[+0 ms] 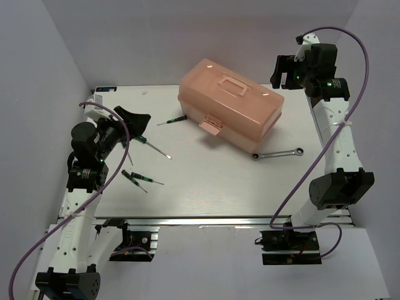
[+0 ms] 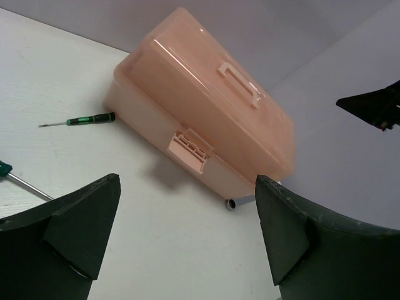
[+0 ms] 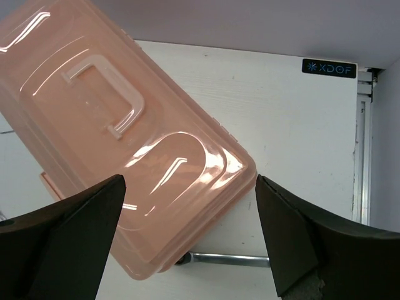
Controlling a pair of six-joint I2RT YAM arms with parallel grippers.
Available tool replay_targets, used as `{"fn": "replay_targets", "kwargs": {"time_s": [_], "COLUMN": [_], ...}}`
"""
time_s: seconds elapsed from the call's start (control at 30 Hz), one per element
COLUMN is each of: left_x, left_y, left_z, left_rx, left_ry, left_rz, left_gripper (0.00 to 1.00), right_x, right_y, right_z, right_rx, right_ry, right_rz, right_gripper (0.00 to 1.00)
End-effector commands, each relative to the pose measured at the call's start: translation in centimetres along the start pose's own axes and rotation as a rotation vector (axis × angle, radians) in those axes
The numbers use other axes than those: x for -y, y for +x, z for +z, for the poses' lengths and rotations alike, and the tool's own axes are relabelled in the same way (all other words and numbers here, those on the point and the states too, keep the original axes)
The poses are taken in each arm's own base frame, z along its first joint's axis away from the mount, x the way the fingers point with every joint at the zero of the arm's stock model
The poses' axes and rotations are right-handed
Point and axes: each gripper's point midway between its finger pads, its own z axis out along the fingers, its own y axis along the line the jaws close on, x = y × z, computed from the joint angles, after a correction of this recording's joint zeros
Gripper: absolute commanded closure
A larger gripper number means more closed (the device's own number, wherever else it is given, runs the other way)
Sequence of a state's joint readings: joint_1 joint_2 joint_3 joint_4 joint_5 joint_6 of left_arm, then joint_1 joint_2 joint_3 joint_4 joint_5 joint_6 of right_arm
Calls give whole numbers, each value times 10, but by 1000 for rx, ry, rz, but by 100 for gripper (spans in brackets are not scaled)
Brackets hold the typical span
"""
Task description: Sort the tools into containers
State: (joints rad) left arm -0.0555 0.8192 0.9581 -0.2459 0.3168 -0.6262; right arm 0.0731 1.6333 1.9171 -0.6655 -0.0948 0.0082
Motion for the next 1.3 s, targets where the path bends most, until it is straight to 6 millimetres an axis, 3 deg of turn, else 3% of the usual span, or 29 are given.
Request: {"fn": "replay_targets", "kwargs": {"time_s": [0.0,0.1,0.13,0.17,0.2,0.23,0.3,0.33,0.37,0.43,0.5,0.53,0.57,0.67,0.7,0.73,0.77,0.8,0.87,0.9,0.93,1.0,1.03,1.07,1.1,1.17,1.27], "left_x": [16,17,18,20,21,23,24,26,26,24,22,19,18,18,17,16,14,14,13,12,10,8,7,6,6,3,4], "left_y": [-1,0,0,0,0,3,6,8,9,14,17,21,24,27,29,31,32,33,36,37,38,40,41,41,43,47,48], "left_z": [-5,-5,-4,-3,-1,-1,3,5,7,10,12,13,13,14,16,16,17,18,20,21,22,23,25,25,26,28,33], "left_rx": [-4,-5,-4,-5,-1,-13,-29,-36,-43,-62,-72,-80,-86,-97,-103,-110,-112,-112,-116,-117,-121,-126,-127,-123,-126,-136,-129], "left_ry": [70,77,87,94,109,125,140,156,157,159,157,151,150,163,161,160,154,156,163,160,156,150,147,144,145,138,151], "left_rz": [-22,-39,-46,-64,-68,-77,-106,-111,-126,-141,-152,-160,-169,-179,-181,-182,-184,-187,-195,-197,-201,-204,-207,-210,-212,-225,-230], "left_gripper": [2,2,2,2,7,12,30,60,73,85,76,61,57,47,46,44,43,43,42,42,42,42,42,41,41,41,41], "right_x": [-11,-40,-48,-59,-79,-84,-104,-107,-108,-117,-121,-120,-128,-138,-140,-139,-139,-139,-141,-145,-139,-136,-125,-121,-116,-99,-71], "right_y": [-11,-22,-9,-12,-16,-7,-2,2,3,5,-9,5,-5,-3,-3,-39,-40,-13,-13,-36,-15,-41,-35,-42,-25,-33,-30], "right_z": [-6,-20,-18,-27,-27,-21,-18,-14,-6,1,18,20,32,46,50,48,53,70,85,81,107,111,124,127,137,138,147], "right_rx": [49,152,155,191,230,220,212,203,180,142,116,26,12,-34,-19,129,162,128,157,194,108,156,138,170,138,180,157], "right_ry": [-56,-241,-303,-339,-350,-322,-275,-262,-237,-232,-222,-245,-277,-332,-336,-269,-258,-278,-278,-283,-290,-276,-275,-273,-277,-253,-229], "right_rz": [-16,-199,-323,-379,-438,-505,-602,-652,-676,-676,-653,-650,-696,-672,-663,-634,-599,-599,-593,-570,-549,-475,-449,-432,-393,-353,-257], "right_gripper": [11,11,11,11,11,11,11,11,11,11,11,11,11,11,11,11,11,11,12,12,12,11,11,11,11,12,13]}}
